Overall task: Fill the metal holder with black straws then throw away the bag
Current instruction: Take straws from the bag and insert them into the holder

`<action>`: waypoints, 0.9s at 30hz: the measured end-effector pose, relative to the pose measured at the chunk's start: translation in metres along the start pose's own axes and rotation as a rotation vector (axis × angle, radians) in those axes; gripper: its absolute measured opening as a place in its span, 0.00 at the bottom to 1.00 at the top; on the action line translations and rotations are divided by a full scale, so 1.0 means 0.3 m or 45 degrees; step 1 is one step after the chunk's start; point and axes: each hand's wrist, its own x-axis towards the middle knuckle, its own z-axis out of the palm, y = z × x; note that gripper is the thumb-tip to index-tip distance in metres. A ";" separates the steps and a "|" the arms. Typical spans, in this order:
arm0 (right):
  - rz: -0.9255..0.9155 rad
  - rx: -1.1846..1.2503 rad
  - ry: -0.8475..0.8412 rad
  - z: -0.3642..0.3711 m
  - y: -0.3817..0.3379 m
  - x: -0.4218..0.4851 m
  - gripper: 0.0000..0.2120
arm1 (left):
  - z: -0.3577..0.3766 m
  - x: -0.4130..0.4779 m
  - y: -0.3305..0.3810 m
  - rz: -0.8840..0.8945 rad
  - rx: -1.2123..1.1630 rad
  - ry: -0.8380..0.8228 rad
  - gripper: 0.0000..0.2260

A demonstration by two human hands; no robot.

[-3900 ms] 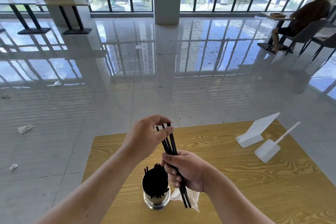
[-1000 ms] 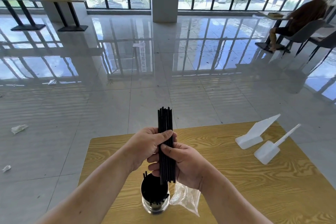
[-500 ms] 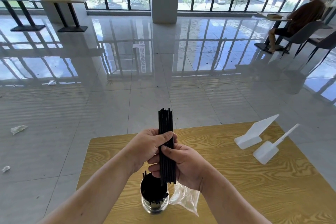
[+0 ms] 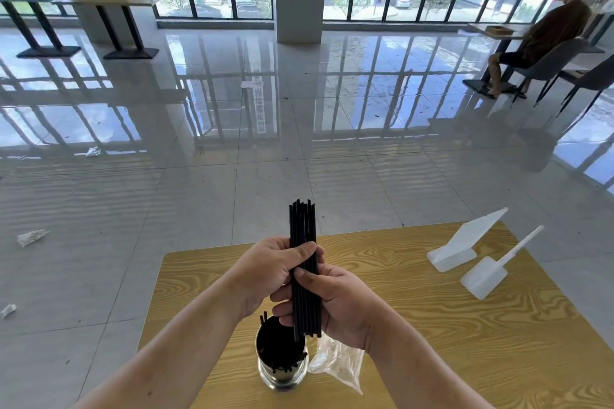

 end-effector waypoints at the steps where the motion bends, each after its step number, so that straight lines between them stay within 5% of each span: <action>1: 0.000 0.004 -0.002 -0.001 0.001 0.001 0.14 | 0.000 0.000 0.001 -0.001 -0.006 -0.001 0.14; 14: -0.004 -0.129 0.036 -0.013 -0.007 0.006 0.14 | -0.004 0.011 -0.005 0.015 0.055 0.014 0.15; 27: 0.061 -0.924 0.350 -0.088 0.008 0.023 0.13 | 0.038 0.025 -0.039 0.066 0.322 0.205 0.14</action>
